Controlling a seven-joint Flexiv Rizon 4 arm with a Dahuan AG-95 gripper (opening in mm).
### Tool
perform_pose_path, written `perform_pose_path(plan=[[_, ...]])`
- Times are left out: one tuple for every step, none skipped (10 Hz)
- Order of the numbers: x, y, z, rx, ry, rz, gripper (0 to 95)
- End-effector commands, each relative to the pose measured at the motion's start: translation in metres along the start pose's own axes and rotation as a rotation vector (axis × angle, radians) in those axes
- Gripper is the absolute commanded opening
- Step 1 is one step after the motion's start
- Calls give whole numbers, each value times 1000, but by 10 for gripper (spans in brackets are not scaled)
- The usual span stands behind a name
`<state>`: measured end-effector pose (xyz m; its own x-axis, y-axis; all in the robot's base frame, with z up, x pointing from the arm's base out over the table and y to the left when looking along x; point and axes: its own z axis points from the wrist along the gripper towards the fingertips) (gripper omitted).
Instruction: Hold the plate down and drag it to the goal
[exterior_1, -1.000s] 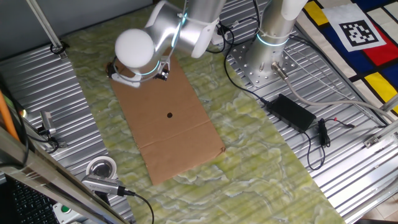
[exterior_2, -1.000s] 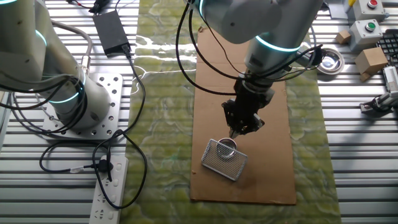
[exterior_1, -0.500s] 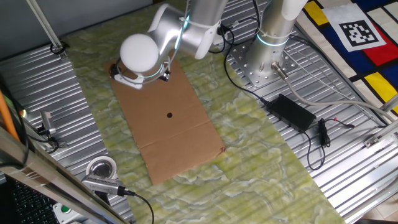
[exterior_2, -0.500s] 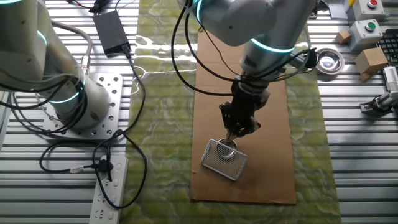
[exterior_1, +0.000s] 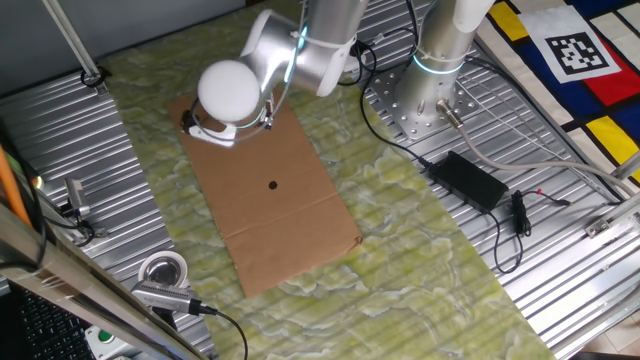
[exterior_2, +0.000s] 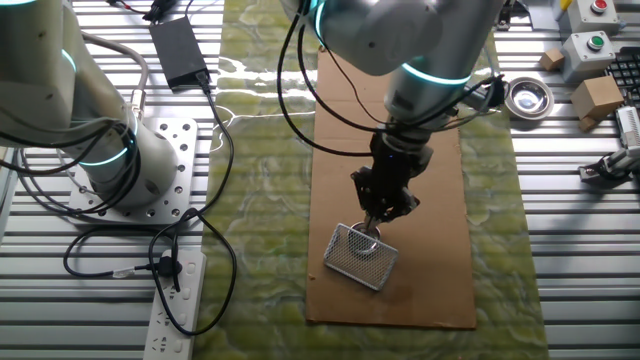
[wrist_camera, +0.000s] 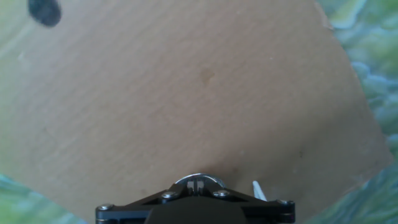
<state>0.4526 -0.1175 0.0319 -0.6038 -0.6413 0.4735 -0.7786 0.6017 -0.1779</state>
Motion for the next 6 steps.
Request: perform_pose_path(plan=[[3,-1,3,33,17,-62,0],[7,-2,8,39,18,-85,0],[10,-3,13,42,15,-94,0],[12,-3,16,44,14,-101,0],[13,-4,17,45,15,-105,0],[15,-4,19,48,16,-110,0]])
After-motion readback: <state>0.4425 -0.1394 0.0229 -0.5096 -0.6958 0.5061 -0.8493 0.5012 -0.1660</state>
